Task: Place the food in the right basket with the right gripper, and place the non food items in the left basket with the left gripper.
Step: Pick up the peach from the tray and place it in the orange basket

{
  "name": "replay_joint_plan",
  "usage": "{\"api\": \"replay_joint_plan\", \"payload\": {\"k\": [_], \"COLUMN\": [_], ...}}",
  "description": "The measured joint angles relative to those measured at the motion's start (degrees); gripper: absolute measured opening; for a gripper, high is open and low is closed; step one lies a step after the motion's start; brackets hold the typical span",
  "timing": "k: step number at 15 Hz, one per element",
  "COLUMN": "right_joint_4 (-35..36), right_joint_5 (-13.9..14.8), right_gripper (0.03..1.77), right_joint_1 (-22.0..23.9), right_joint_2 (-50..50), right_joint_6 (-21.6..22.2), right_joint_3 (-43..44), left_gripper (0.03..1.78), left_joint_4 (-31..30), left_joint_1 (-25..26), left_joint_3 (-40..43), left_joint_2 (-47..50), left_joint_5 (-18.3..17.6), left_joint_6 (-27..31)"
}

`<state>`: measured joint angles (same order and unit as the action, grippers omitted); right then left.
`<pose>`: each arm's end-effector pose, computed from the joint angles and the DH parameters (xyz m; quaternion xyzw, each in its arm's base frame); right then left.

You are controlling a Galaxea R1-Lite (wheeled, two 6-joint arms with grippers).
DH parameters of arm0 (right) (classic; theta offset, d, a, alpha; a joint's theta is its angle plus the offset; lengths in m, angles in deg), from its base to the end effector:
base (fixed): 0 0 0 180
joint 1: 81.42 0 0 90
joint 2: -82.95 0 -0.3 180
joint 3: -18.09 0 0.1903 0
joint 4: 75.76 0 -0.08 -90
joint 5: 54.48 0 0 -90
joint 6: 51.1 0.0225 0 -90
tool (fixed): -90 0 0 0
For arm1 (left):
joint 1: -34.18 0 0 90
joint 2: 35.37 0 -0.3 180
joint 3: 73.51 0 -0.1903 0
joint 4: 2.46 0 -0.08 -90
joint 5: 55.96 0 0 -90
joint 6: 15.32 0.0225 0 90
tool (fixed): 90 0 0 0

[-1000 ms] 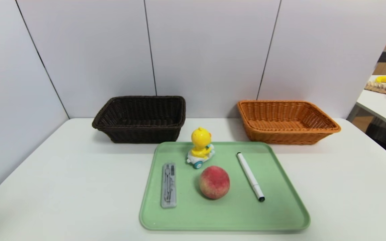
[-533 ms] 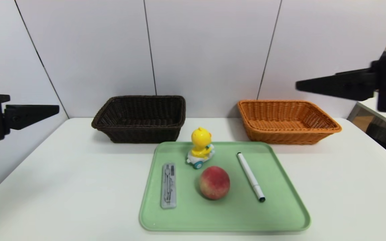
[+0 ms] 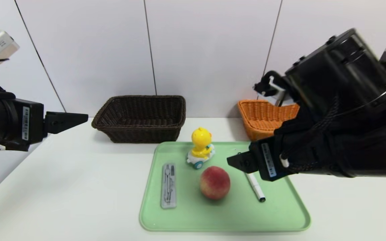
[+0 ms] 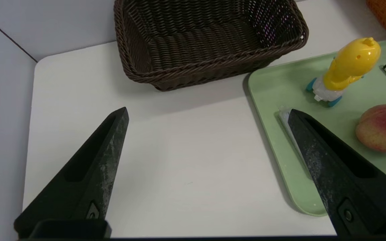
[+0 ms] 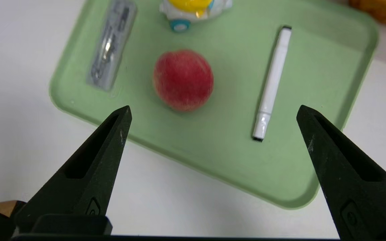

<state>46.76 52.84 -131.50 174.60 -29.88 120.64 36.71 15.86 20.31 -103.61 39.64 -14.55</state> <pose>0.1754 0.1991 0.2622 -0.0534 0.3710 0.1940 0.9066 0.1576 -0.0499 0.3002 0.0447 0.1795 -0.1101 0.9766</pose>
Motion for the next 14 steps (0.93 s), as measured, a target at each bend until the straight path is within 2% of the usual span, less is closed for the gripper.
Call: {"api": "replay_joint_plan", "payload": {"k": [3, 7, 14], "right_joint_4": [-3.0, -3.5, -3.2], "right_joint_5": [-0.8, -1.3, -1.4], "right_gripper": [1.70, 1.70, 1.70], "right_joint_1": [-0.3, -0.4, -0.7], "right_joint_2": [4.1, 9.3, 16.2], "right_joint_6": [6.5, 10.4, 11.5], "right_joint_3": [0.3, 3.8, 7.6], "left_gripper": [1.69, 1.69, 1.69], "left_joint_4": [0.0, -0.2, -0.3], "left_joint_1": [-1.5, -1.8, -1.8], "left_joint_3": [0.4, 2.0, 4.0], "left_joint_2": [-0.6, -0.9, -0.9], "left_joint_5": [0.0, 0.0, -0.1], "left_joint_6": [-0.1, -0.1, -1.3]}}
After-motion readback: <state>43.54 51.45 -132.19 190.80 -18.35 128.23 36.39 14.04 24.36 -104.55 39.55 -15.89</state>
